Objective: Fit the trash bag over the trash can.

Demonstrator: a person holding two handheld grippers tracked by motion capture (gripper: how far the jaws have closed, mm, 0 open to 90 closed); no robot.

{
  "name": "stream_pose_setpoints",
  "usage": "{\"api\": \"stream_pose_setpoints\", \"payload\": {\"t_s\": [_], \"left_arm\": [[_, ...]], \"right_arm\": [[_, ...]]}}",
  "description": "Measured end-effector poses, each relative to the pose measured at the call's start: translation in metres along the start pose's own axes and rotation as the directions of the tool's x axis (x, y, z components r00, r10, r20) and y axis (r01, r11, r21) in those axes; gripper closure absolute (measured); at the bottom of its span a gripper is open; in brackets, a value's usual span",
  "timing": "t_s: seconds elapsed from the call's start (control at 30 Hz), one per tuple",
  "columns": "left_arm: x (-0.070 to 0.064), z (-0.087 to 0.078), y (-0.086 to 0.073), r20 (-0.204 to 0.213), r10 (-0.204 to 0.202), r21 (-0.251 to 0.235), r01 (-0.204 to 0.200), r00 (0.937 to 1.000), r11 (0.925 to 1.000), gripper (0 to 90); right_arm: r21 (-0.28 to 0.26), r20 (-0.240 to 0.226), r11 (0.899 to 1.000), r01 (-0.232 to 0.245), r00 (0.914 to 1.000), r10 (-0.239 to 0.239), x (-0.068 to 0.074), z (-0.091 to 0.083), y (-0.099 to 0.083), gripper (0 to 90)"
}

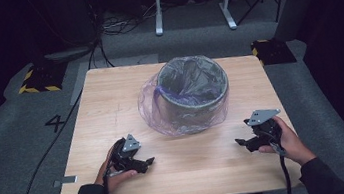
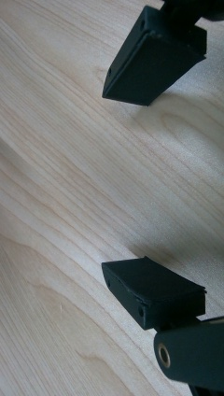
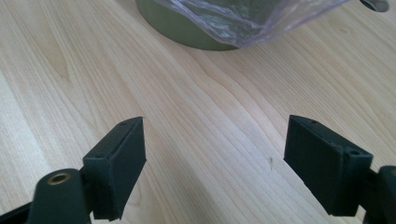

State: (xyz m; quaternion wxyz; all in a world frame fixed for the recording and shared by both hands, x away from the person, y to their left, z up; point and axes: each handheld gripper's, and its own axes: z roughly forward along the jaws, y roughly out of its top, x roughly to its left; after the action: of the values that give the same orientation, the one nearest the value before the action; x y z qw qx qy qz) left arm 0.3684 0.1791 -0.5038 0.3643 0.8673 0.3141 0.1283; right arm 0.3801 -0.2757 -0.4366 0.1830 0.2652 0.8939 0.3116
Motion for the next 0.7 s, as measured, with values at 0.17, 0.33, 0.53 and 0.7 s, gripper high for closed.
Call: {"api": "stream_pose_setpoints", "payload": {"t_s": [0.17,0.33,0.53,0.7], "left_arm": [[0.000,0.000,0.000,-0.002,-0.002,-0.001,0.002,1.0000,1.0000,14.6],[0.000,0.000,0.000,-0.002,-0.003,-0.001,0.003,1.0000,1.0000,14.6],[0.000,0.000,0.000,-0.002,-0.003,-0.001,0.003,1.0000,1.0000,14.6],[0.000,0.000,0.000,-0.003,-0.003,-0.001,0.003,1.0000,1.0000,14.6]], "right_arm": [[-0.016,0.000,0.999,-0.039,0.9992,0.039,-0.003,-0.005,-0.008,21.0],[-0.002,0.012,0.999,-0.038,0.9992,0.038,-0.004,-0.004,-0.017,20.9],[0.005,0.021,0.999,-0.051,0.9985,0.051,-0.004,-0.004,-0.028,20.9],[0.009,0.031,0.999,-0.052,0.9982,0.052,-0.001,-0.005,-0.035,20.9]]}}
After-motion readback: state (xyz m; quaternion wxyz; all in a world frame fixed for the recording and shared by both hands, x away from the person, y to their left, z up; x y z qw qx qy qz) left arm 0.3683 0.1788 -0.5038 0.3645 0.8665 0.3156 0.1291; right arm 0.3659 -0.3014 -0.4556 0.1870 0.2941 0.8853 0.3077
